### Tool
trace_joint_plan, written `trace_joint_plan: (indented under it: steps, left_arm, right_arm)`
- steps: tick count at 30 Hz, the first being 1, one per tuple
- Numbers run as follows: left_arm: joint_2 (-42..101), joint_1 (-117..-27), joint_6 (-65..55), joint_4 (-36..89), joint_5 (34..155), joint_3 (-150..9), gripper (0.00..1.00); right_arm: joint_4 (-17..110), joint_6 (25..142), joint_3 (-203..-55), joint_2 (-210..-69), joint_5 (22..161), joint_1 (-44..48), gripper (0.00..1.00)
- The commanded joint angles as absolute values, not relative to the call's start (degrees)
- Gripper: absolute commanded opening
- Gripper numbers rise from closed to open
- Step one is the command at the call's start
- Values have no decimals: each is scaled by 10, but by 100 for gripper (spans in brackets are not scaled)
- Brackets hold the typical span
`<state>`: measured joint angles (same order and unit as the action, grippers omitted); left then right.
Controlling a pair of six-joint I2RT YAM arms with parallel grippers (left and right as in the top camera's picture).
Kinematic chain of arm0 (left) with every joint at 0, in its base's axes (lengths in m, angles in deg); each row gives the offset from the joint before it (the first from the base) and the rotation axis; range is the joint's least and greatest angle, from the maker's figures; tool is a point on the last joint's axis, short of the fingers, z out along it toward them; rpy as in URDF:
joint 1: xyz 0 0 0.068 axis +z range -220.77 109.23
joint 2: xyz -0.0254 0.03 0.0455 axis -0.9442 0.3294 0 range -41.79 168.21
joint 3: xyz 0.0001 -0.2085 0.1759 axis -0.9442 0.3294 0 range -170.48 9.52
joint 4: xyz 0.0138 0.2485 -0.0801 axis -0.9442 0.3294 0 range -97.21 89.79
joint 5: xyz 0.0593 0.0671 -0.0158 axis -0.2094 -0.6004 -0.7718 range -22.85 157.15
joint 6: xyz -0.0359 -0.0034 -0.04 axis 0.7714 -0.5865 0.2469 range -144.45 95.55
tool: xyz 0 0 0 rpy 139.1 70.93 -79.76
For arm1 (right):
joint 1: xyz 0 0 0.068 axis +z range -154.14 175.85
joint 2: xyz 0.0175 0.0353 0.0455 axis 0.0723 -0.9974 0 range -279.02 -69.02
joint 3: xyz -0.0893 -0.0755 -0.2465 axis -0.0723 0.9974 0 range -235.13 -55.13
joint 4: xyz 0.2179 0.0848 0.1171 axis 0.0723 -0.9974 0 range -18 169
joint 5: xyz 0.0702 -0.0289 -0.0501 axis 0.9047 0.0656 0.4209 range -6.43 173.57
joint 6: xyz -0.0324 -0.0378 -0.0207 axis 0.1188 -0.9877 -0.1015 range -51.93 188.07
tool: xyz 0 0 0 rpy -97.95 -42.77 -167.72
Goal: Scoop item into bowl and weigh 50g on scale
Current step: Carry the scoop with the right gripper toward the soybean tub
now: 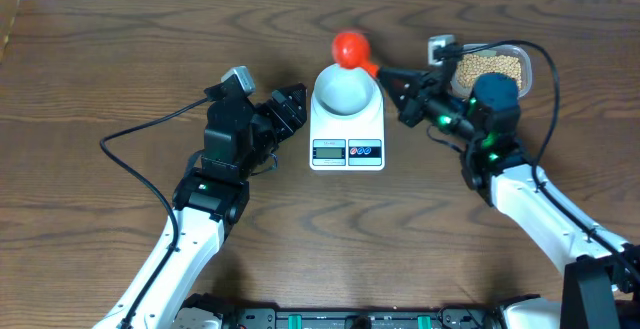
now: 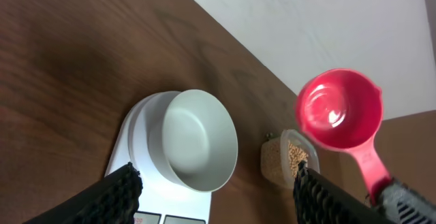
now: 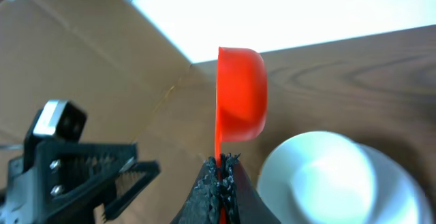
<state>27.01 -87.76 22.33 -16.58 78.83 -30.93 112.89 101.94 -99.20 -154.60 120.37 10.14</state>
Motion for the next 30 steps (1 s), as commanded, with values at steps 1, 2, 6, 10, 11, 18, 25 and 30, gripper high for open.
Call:
trace_joint_plan:
  steps: [1,2,6,10,11,18,25,30]
  left_arm:
    - [270,-878,176,-162,780,-317,74]
    - [270,-878,171,-157,780,-317,74]
    - [270,-878,171,-124,780,-317,74]
    - [270,-878,171,-67,781,-317,74]
    - [270,-879,171,-46,786,-317,74]
    - [270,-879,33,-21,855,-317,66]
    - [270,-879,6,-18,862,-317,64]
    - [270,-879,-9,-15,862,-317,64]
  right_arm:
    - [1130,996,-1003,-1545,1197,75,1]
    - [1130,989,-1003,-1545,1197,63,1]
    - [1118,972,-1003,-1545,1211,24,1]
    - [1101,938,-1003,-1545,1222,-4,1]
    - [1100,927,-1002,-1545,1224,-7,1]
    - [1099,869,-1003,-1545,1225,-9,1]
    - [1046,893,-1002,-1537,1326,-39,1]
    - [1035,982,-1003,-1525,1514,-104,1]
